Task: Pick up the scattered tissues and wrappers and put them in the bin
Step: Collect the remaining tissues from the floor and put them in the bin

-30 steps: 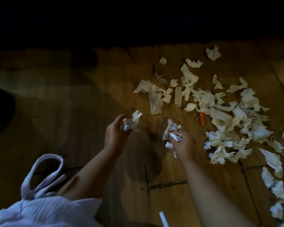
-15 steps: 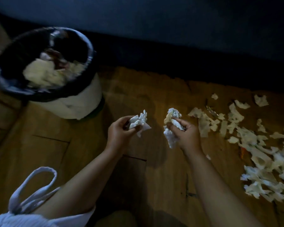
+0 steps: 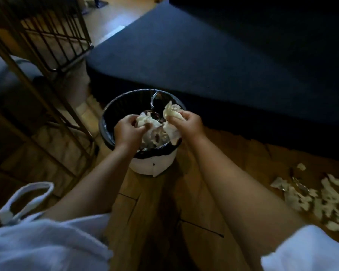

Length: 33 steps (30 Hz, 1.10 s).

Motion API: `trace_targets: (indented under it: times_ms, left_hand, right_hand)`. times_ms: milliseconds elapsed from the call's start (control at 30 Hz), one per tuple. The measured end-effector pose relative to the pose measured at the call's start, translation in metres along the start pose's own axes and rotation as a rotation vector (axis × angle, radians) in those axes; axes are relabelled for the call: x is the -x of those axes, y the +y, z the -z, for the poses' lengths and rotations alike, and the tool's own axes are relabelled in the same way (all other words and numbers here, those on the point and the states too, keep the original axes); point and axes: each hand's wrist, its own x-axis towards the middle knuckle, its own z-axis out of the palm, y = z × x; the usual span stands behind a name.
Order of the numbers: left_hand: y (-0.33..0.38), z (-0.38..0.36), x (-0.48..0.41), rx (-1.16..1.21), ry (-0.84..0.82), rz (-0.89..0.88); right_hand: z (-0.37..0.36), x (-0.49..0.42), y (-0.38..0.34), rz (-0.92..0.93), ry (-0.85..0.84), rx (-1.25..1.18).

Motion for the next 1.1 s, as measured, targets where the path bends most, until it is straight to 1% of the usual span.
trace_targets:
  times_ms: [67, 167, 233, 300, 367, 467, 533, 633, 867, 1033, 1100]
  left_hand:
    - [-0.002, 0.000, -0.027, -0.054, -0.003, 0.103]
    - [0.001, -0.003, -0.052, -0.011, -0.086, 0.275]
    - [0.003, -0.005, -0.059, -0.067, -0.127, 0.307]
    - [0.004, -0.009, -0.053, -0.114, -0.127, 0.288]
    - [0.003, -0.017, -0.039, -0.062, -0.129, 0.228]
    - [0.001, -0.036, -0.005, 0.040, -0.164, 0.123]
    - [-0.002, -0.052, 0.017, 0.040, -0.182, 0.049]
    - [-0.011, -0.087, 0.051, -0.038, -0.218, 0.007]
    - [-0.028, -0.198, 0.172, -0.157, -0.566, 0.024]
    - [-0.032, -0.285, 0.268, -0.274, -0.831, -0.029]
    - [-0.036, -0.317, 0.311, -0.327, -0.952, -0.065]
  right_hand:
    - [-0.021, -0.024, -0.001, -0.057, 0.003, 0.026]
    - [-0.039, -0.048, 0.000, -0.118, -0.003, 0.024]
    - [-0.039, -0.056, 0.003, -0.150, -0.004, 0.015]
    - [-0.031, -0.051, 0.008, -0.137, 0.007, 0.047]
    - [-0.017, -0.040, 0.015, -0.108, 0.015, 0.053]
    - [0.016, -0.012, 0.029, -0.071, 0.041, -0.014]
    - [0.043, 0.008, 0.043, -0.051, 0.089, -0.017]
    - [0.090, 0.040, 0.075, -0.070, 0.198, -0.019]
    - [0.214, 0.148, 0.161, -0.272, 0.473, -0.073]
    - [0.312, 0.242, 0.218, -0.371, 0.713, -0.123]
    - [0.349, 0.287, 0.245, -0.439, 0.804, -0.159]
